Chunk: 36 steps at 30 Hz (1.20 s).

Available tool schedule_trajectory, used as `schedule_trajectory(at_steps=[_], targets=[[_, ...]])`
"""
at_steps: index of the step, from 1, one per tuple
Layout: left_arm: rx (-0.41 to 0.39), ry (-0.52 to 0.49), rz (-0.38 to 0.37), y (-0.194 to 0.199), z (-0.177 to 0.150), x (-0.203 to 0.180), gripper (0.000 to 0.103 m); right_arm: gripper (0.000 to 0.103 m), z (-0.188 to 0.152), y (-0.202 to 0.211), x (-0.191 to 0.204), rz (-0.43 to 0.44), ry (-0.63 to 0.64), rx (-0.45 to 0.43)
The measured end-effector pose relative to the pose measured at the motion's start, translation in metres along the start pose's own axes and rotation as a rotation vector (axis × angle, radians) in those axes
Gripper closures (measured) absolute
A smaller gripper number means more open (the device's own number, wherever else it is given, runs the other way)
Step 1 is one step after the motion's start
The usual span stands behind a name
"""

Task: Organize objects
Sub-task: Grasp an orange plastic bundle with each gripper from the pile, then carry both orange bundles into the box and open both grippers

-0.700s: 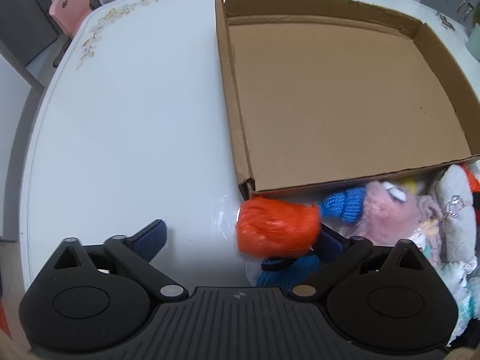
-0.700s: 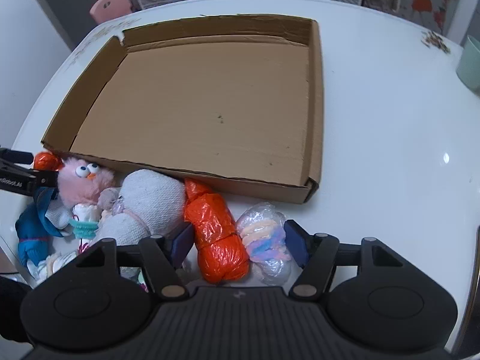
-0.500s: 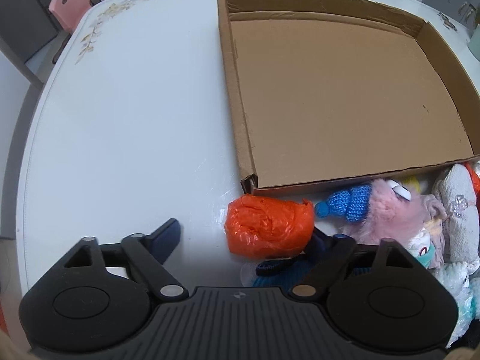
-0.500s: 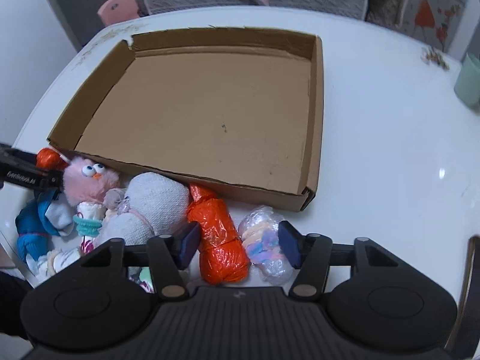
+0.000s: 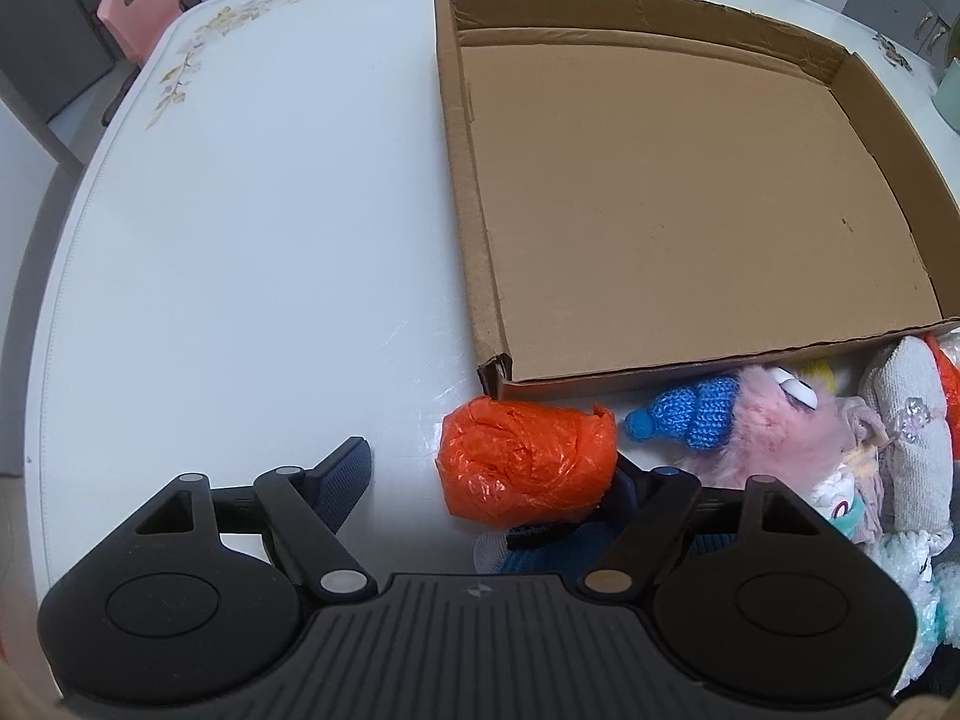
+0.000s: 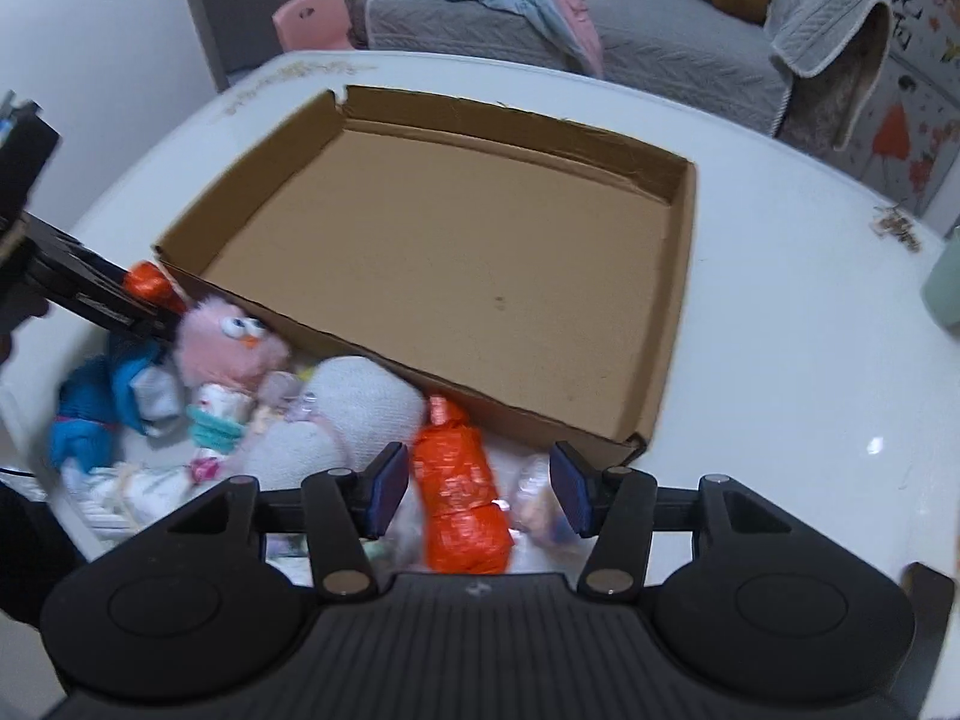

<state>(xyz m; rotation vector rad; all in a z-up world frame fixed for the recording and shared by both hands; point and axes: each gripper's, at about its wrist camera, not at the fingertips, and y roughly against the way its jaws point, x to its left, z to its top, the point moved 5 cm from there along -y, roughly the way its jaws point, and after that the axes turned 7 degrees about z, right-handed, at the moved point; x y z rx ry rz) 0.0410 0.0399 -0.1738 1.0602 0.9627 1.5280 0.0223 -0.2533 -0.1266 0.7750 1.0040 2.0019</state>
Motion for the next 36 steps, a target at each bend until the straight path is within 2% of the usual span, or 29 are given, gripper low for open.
schedule_trajectory(at_steps=[2, 5, 6, 8, 11, 14, 21, 24, 28, 32, 36], targets=[[0.001, 0.000, -0.006, -0.001, 0.002, -0.001, 0.024, 0.055, -0.002, -0.004, -0.002, 0.030, -0.019, 0.023], [-0.002, -0.003, -0.017, 0.002, -0.001, 0.003, 0.028, 0.074, -0.006, -0.019, 0.002, 0.041, -0.016, 0.071], [-0.007, -0.004, -0.022, 0.005, -0.004, 0.007, 0.034, 0.075, -0.007, -0.025, 0.002, 0.047, -0.027, 0.088], [-0.019, -0.006, -0.027, 0.008, -0.001, 0.006, 0.051, 0.076, -0.008, -0.031, 0.001, 0.037, -0.039, 0.105], [-0.027, 0.000, -0.020, 0.013, 0.001, 0.011, 0.052, 0.078, -0.005, -0.032, 0.002, 0.047, -0.053, 0.114], [-0.029, 0.009, -0.032, 0.019, 0.002, 0.014, 0.052, 0.079, -0.002, -0.023, 0.002, 0.066, -0.090, 0.082], [-0.004, 0.006, -0.021, 0.050, 0.011, 0.021, 0.051, 0.079, 0.008, 0.025, -0.004, 0.080, -0.142, 0.004], [-0.040, 0.027, -0.088, 0.072, 0.026, 0.027, 0.051, 0.079, 0.025, 0.039, -0.006, 0.105, -0.161, -0.039], [-0.150, -0.043, -0.103, 0.095, 0.068, 0.019, 0.051, 0.079, 0.060, 0.043, -0.003, 0.129, -0.169, -0.083], [-0.214, -0.060, -0.122, 0.092, 0.111, 0.009, 0.051, 0.079, 0.105, 0.028, 0.010, 0.150, -0.161, -0.112], [-0.277, -0.118, -0.110, 0.064, 0.139, -0.001, 0.051, 0.078, 0.147, -0.003, 0.025, 0.169, -0.152, -0.123]])
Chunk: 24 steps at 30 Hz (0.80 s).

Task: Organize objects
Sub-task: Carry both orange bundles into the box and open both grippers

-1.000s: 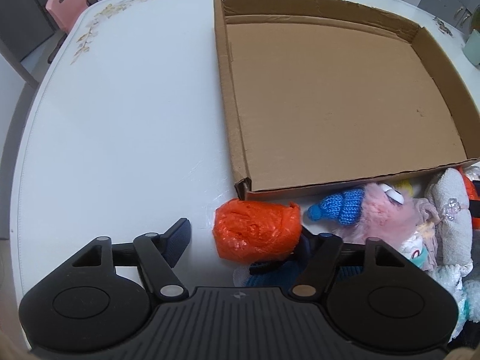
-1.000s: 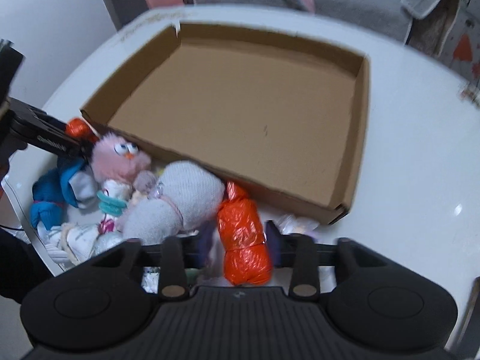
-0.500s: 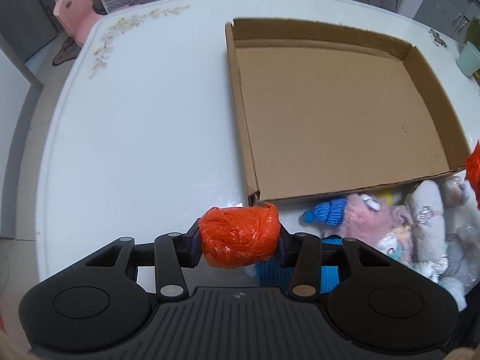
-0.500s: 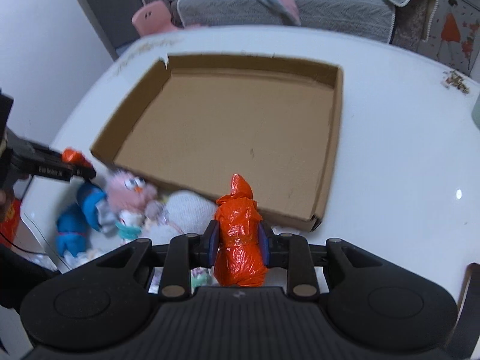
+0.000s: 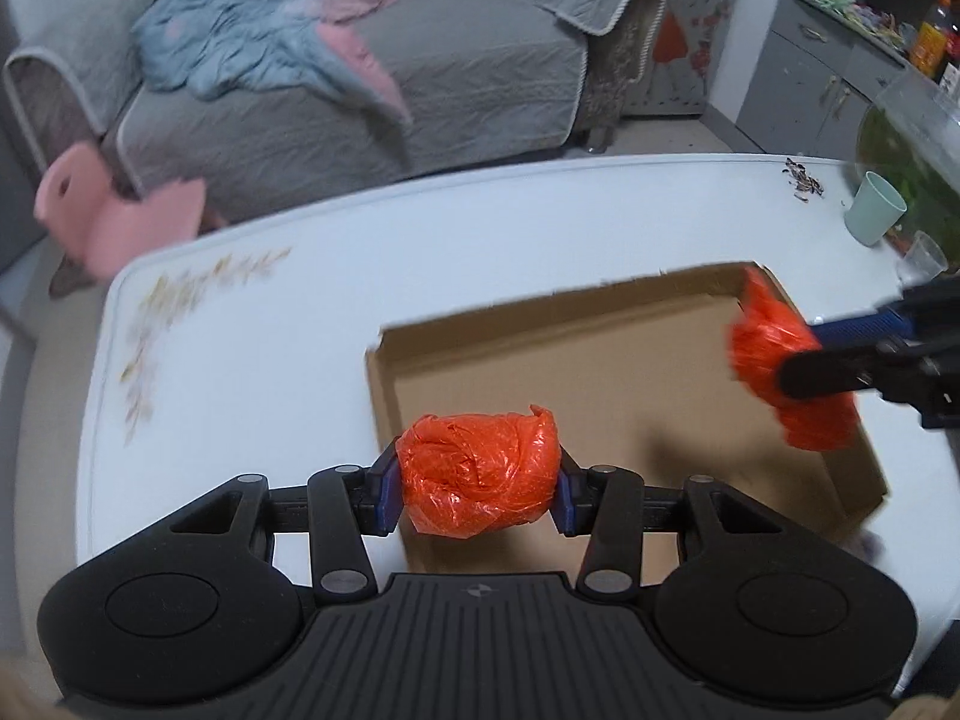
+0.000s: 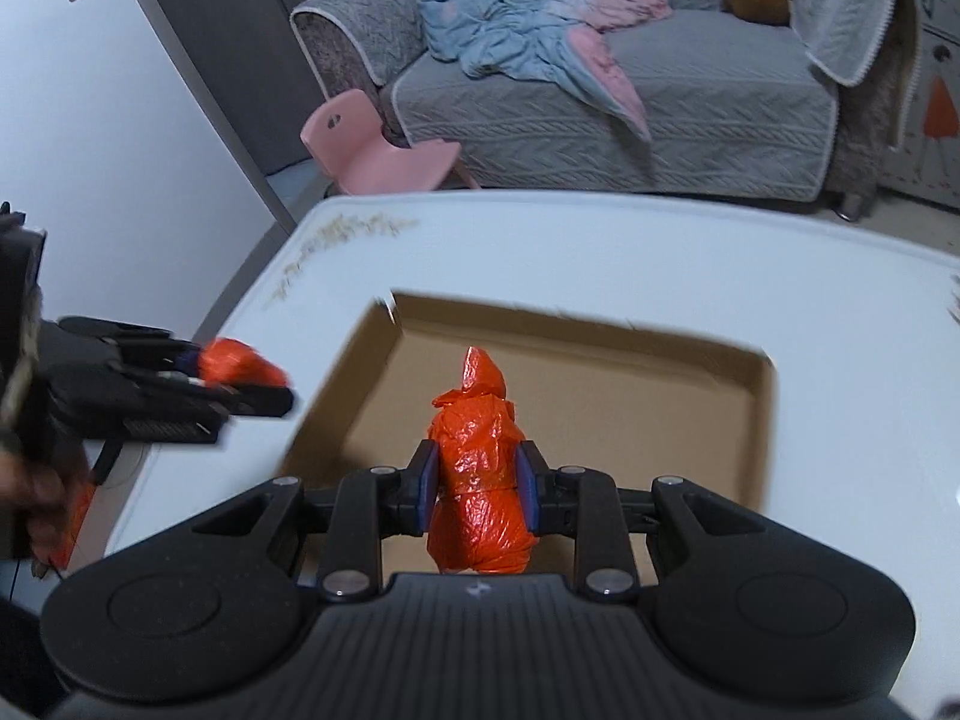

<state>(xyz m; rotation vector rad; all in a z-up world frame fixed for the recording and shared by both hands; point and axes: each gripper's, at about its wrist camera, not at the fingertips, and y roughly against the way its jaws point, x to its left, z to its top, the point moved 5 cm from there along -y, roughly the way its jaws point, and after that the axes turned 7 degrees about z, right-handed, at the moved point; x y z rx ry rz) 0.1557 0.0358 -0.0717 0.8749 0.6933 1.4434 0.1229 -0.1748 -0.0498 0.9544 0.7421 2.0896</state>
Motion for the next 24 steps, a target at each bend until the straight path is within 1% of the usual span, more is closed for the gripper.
schedule_trajectory(at_steps=[3, 5, 7, 9, 13, 18, 23, 24], targets=[[-0.017, -0.001, -0.032, -0.030, 0.005, -0.003, 0.051, 0.079, 0.023, -0.030, 0.001, 0.015, -0.018, -0.004], [-0.030, -0.039, -0.028, -0.050, 0.003, -0.007, 0.051, 0.078, 0.034, -0.050, 0.001, 0.023, -0.021, -0.001], [-0.023, -0.056, -0.037, -0.066, -0.002, -0.009, 0.051, 0.078, 0.041, -0.072, 0.000, 0.020, -0.019, 0.012], [-0.027, -0.089, -0.020, -0.078, -0.005, -0.011, 0.051, 0.078, 0.044, -0.092, -0.003, 0.010, -0.020, 0.032], [-0.050, -0.145, -0.007, -0.087, -0.004, -0.018, 0.051, 0.078, 0.042, -0.123, -0.010, -0.010, -0.025, 0.075], [-0.050, -0.202, 0.017, -0.097, -0.006, -0.024, 0.050, 0.078, 0.040, -0.144, -0.008, -0.022, -0.012, 0.114], [-0.038, -0.185, 0.019, -0.101, -0.006, -0.017, 0.049, 0.078, 0.041, -0.154, -0.008, -0.040, -0.019, 0.126], [-0.038, -0.185, 0.022, -0.101, -0.006, -0.017, 0.045, 0.077, 0.041, -0.155, -0.008, -0.042, -0.021, 0.126]])
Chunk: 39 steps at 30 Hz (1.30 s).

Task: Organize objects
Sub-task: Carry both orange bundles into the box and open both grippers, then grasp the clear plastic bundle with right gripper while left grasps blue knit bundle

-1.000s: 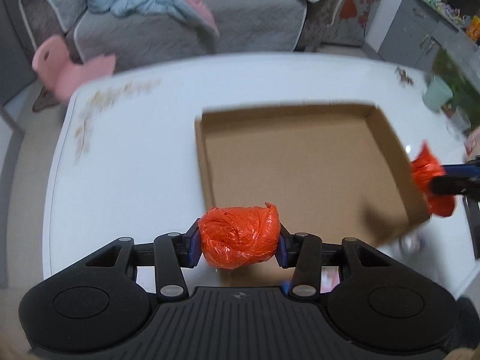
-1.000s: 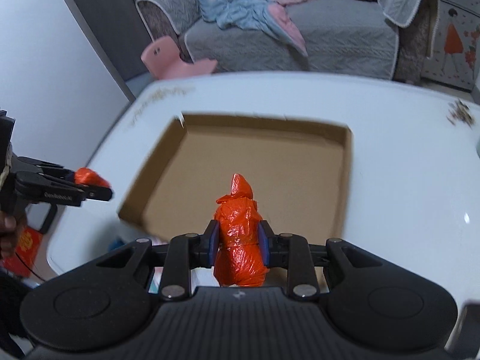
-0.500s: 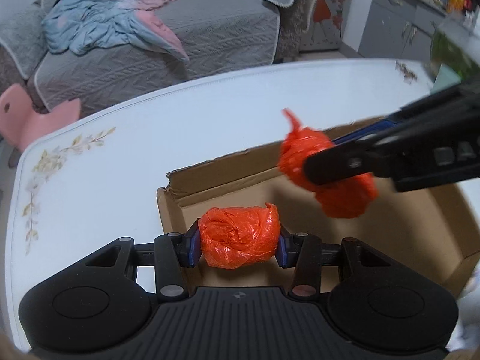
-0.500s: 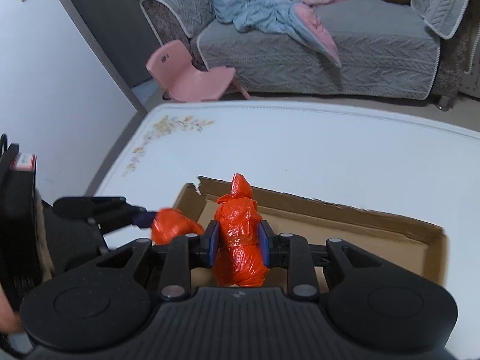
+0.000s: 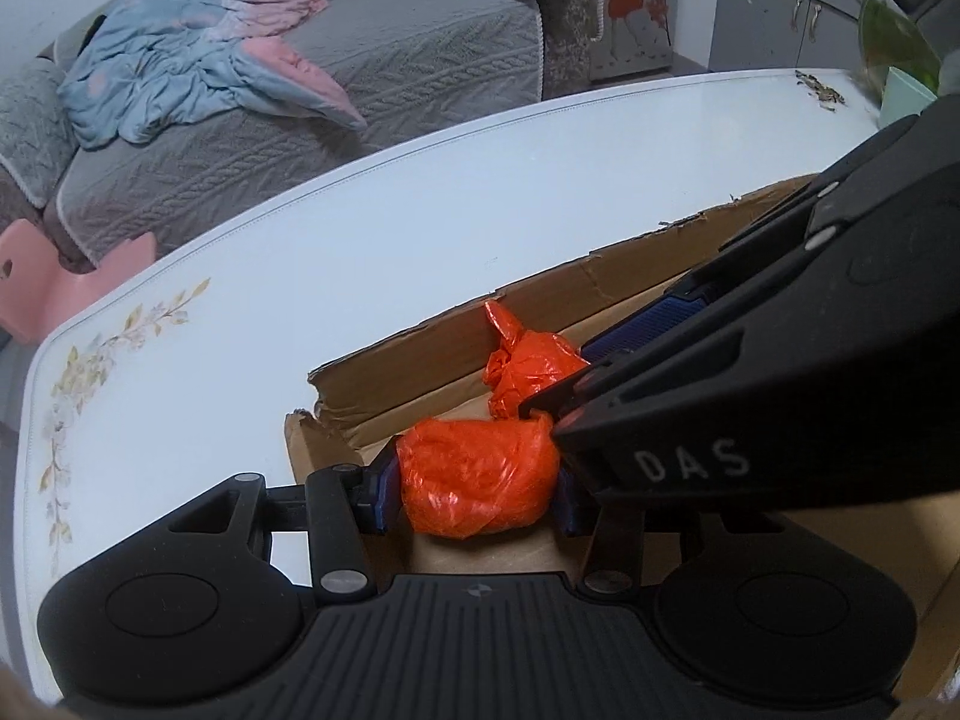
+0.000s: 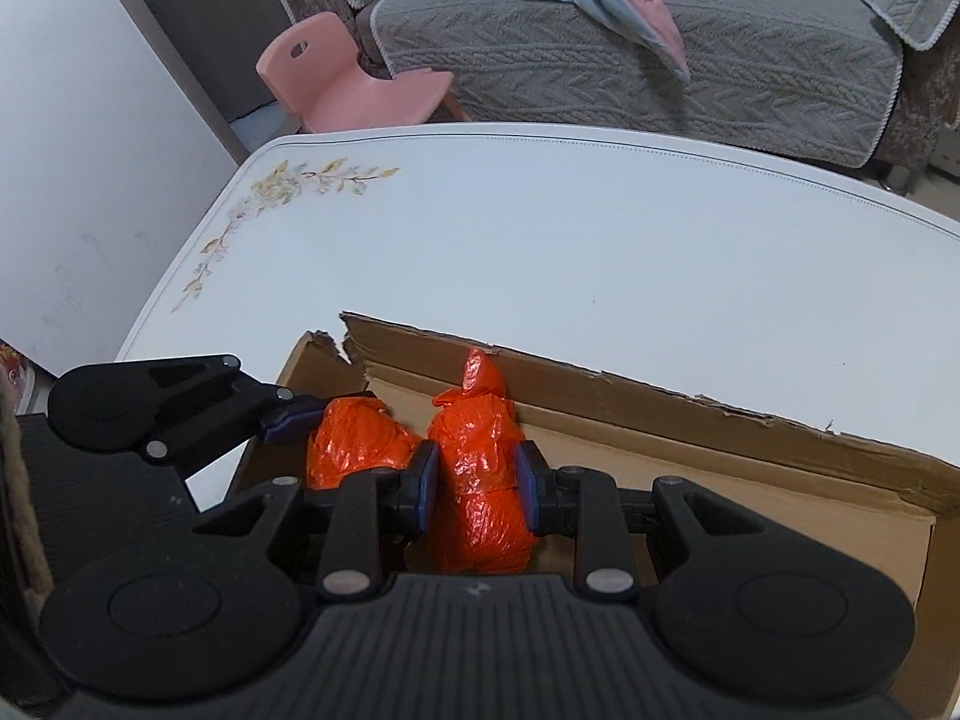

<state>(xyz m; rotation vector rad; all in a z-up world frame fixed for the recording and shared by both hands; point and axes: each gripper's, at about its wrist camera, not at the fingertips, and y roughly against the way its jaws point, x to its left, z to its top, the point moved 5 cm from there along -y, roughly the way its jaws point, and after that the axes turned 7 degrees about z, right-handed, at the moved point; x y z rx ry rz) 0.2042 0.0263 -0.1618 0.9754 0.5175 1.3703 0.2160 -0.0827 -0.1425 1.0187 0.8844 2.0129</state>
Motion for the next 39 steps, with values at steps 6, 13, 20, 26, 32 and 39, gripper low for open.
schedule_trajectory(at_steps=[6, 13, 20, 26, 32, 39], targets=[[-0.019, 0.006, -0.002, 0.011, 0.003, -0.001, 0.016, 0.056, 0.002, 0.001, 0.003, -0.016, 0.004, -0.009], [-0.006, 0.000, 0.005, 0.027, 0.004, 0.001, 0.015, 0.052, 0.006, 0.018, 0.006, -0.030, 0.009, -0.042], [0.027, 0.056, 0.008, 0.056, 0.000, 0.015, 0.013, 0.049, -0.001, 0.037, 0.003, -0.039, -0.016, -0.049], [0.085, 0.110, 0.012, 0.080, -0.011, 0.021, 0.007, 0.049, -0.011, 0.049, 0.013, -0.053, -0.003, -0.040], [0.134, 0.069, 0.061, 0.085, -0.038, 0.021, 0.007, 0.046, -0.019, 0.059, 0.022, -0.058, 0.010, -0.039], [0.211, 0.181, 0.055, 0.114, -0.073, 0.030, 0.007, 0.046, -0.053, 0.082, 0.024, -0.051, 0.011, -0.033]])
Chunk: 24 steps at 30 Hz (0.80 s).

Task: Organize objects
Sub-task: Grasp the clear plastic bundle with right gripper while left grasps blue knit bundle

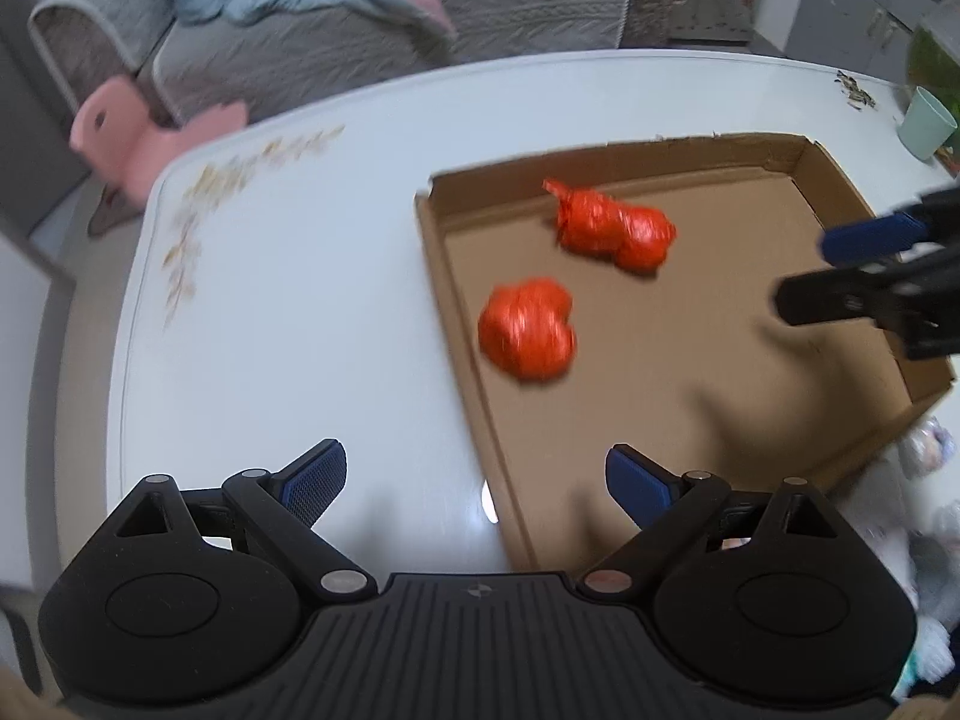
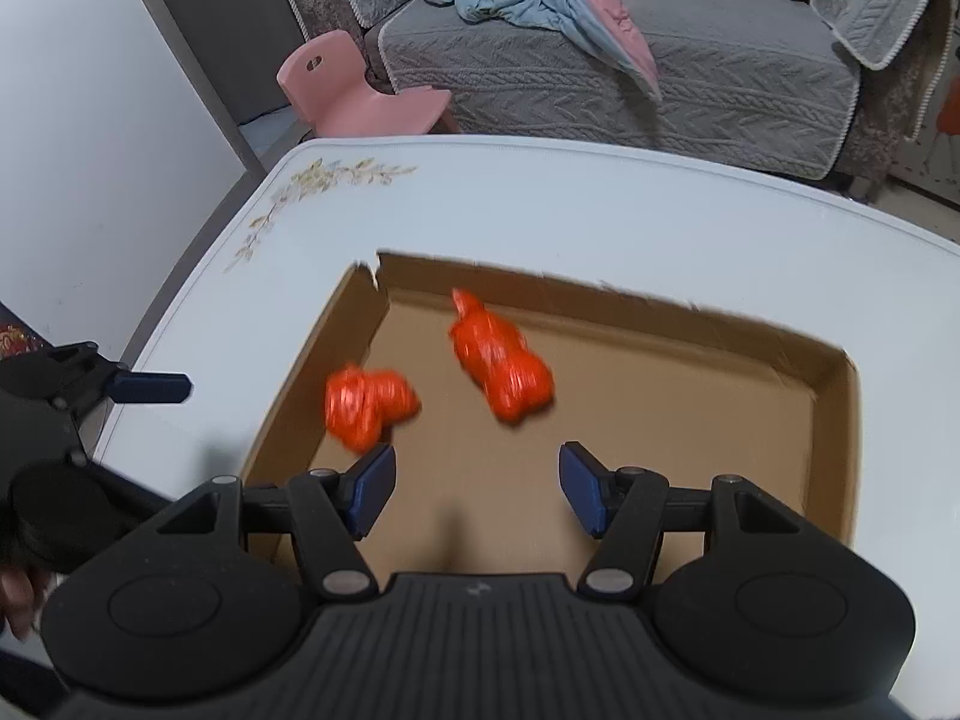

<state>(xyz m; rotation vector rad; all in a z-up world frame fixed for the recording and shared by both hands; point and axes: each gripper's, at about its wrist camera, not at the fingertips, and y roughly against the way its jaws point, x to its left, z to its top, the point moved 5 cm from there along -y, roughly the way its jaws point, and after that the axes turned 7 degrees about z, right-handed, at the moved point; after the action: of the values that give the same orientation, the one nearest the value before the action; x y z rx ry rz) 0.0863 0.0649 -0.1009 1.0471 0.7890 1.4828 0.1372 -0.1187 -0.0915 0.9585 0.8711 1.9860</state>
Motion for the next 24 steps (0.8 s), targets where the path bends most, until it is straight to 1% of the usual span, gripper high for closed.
schedule_trajectory(at_steps=[2, 4, 6, 8, 10, 12, 14, 17, 19, 21, 24], targets=[[0.021, 0.034, -0.012, 0.015, -0.016, 0.002, 0.007, 0.046, -0.013, 0.014, 0.000, 0.005, -0.002, -0.001], [0.038, 0.066, -0.014, 0.031, -0.036, 0.002, 0.004, 0.045, -0.028, 0.034, -0.001, 0.004, 0.002, -0.017], [0.055, 0.082, -0.024, 0.044, -0.061, -0.002, 0.003, 0.041, -0.046, 0.054, -0.004, -0.001, 0.004, -0.037], [0.084, 0.092, -0.031, 0.050, -0.087, -0.010, 0.003, 0.041, -0.067, 0.073, -0.011, -0.008, 0.002, -0.047], [0.122, 0.115, -0.063, 0.049, -0.110, -0.019, 0.003, 0.041, -0.090, 0.089, -0.020, -0.042, 0.005, -0.052], [0.135, 0.146, -0.069, 0.047, -0.125, -0.027, 0.003, 0.040, -0.108, 0.096, -0.032, -0.092, 0.004, -0.046], [0.149, 0.156, -0.054, 0.043, -0.135, -0.034, 0.003, 0.040, -0.126, 0.097, -0.048, -0.122, -0.030, -0.031], [0.177, 0.225, -0.059, 0.035, -0.150, -0.037, 0.003, 0.040, -0.145, 0.090, -0.066, -0.157, -0.069, -0.023], [0.197, 0.264, -0.060, 0.030, -0.159, -0.039, 0.003, 0.040, -0.150, 0.083, -0.072, -0.154, -0.076, -0.033], [0.205, 0.279, -0.051, 0.025, -0.167, -0.042, 0.003, 0.041, -0.153, 0.076, -0.074, -0.146, -0.054, -0.039], [0.197, 0.328, -0.049, 0.019, -0.168, -0.042, 0.002, 0.041, -0.156, 0.064, -0.073, -0.127, 0.015, -0.042]])
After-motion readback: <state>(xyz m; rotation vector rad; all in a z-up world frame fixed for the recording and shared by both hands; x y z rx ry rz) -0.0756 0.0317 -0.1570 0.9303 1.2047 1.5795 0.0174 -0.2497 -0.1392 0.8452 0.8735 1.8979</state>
